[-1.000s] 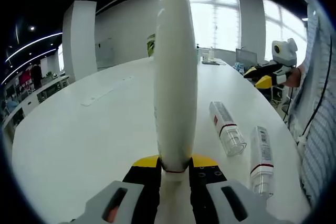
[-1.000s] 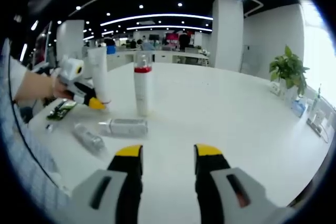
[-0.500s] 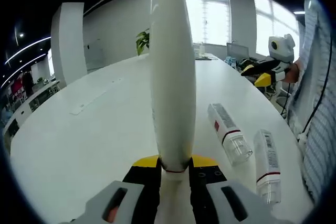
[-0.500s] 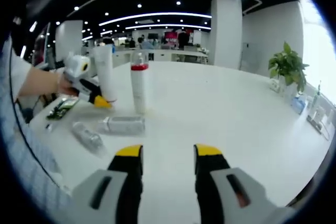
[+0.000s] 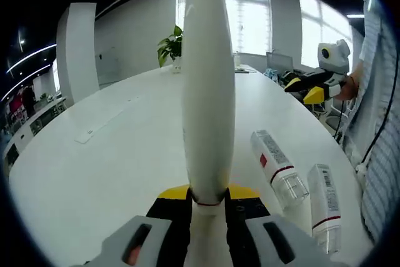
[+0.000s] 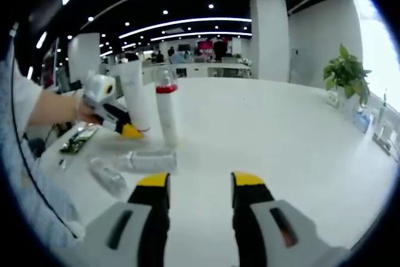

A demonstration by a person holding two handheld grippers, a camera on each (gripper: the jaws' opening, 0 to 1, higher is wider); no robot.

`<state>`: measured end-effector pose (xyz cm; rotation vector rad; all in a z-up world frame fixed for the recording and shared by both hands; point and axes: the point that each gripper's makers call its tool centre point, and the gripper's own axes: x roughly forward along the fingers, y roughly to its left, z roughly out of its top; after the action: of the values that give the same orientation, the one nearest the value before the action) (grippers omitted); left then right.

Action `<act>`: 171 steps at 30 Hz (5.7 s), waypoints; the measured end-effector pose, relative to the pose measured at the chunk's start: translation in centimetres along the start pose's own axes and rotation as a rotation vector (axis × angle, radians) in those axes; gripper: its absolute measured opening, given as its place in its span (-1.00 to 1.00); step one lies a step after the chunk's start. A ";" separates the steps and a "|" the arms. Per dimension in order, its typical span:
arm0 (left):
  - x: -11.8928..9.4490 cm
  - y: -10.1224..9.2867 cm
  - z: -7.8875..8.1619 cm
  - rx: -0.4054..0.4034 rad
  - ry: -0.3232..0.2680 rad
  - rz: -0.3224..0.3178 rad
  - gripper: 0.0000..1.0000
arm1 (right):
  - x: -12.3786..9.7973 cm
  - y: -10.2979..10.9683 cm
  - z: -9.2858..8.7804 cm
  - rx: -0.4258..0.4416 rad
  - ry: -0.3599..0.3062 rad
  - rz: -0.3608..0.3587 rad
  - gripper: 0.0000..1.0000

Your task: Arrange the skincare products in the storage area until every visible bottle or jar stands upright without overlapping.

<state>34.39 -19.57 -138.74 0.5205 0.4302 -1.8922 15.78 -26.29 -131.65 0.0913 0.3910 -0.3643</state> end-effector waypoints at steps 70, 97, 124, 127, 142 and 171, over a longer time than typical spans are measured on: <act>2.4 -0.3 1.5 -0.059 -0.026 -0.088 -0.43 | 6.1 3.1 -1.4 0.067 0.078 0.276 -0.20; -4.8 -4.8 1.3 -0.354 -0.231 0.181 -0.38 | 5.8 5.0 -0.7 -0.076 0.101 0.389 -0.21; -2.9 -7.6 -1.0 -0.341 -0.079 0.240 -0.47 | 8.6 10.1 -3.3 -0.797 0.391 0.744 -0.19; -2.8 -7.5 -0.7 -0.333 -0.085 0.237 -0.47 | 8.4 10.6 -3.5 -0.788 0.423 0.771 -0.19; -2.7 -7.8 -0.6 -0.290 -0.039 0.209 -0.47 | 8.3 11.6 -5.7 -0.841 0.519 0.784 -0.46; -2.2 -7.7 -0.1 -0.297 -0.027 0.171 -0.48 | 6.4 9.4 -6.1 -0.600 0.435 0.673 -0.62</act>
<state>27.94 -15.01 -137.22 0.3218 0.6178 -1.6340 22.53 -18.65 -139.62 -0.2874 0.8503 0.4553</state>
